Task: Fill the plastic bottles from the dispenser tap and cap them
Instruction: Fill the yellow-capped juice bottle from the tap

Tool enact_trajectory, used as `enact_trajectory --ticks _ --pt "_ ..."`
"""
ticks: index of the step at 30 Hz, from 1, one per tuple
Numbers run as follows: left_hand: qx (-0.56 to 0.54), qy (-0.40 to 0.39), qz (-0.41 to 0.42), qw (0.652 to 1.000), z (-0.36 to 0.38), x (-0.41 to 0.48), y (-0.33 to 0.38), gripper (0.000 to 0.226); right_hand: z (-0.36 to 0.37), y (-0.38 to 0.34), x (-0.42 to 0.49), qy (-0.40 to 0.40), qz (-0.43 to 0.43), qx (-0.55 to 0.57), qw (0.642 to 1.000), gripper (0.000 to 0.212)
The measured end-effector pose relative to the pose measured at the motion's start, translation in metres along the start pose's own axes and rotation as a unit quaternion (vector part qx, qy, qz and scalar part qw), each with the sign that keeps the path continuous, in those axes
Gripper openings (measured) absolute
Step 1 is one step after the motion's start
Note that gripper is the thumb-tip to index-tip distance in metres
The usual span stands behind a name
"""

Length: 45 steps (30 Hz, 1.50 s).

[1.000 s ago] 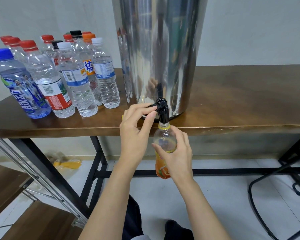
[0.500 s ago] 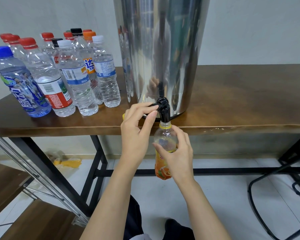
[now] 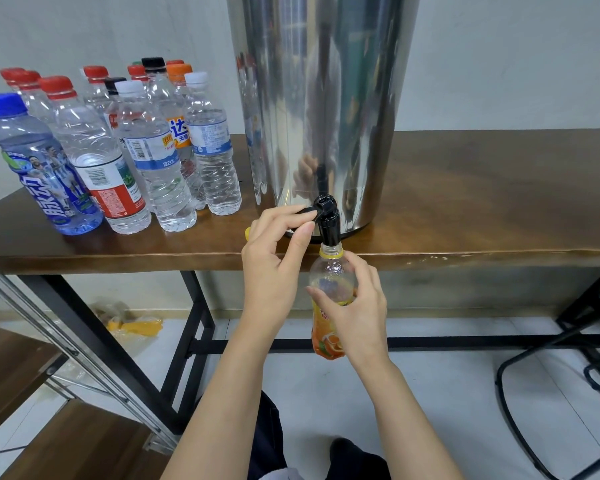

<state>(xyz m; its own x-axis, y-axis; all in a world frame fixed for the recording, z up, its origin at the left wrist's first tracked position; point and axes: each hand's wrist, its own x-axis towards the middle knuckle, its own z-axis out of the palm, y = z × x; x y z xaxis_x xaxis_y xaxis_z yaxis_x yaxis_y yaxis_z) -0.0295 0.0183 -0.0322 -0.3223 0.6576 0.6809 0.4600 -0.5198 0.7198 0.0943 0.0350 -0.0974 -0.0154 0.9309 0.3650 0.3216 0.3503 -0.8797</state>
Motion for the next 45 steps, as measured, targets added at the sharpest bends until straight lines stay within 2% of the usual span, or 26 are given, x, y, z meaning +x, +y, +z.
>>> enact_trajectory --ticks 45 --pt "-0.012 0.004 -0.005 1.000 0.0008 -0.0002 -0.0006 0.014 -0.0004 0.0002 0.0023 -0.013 -0.002 -0.007 1.000 0.066"
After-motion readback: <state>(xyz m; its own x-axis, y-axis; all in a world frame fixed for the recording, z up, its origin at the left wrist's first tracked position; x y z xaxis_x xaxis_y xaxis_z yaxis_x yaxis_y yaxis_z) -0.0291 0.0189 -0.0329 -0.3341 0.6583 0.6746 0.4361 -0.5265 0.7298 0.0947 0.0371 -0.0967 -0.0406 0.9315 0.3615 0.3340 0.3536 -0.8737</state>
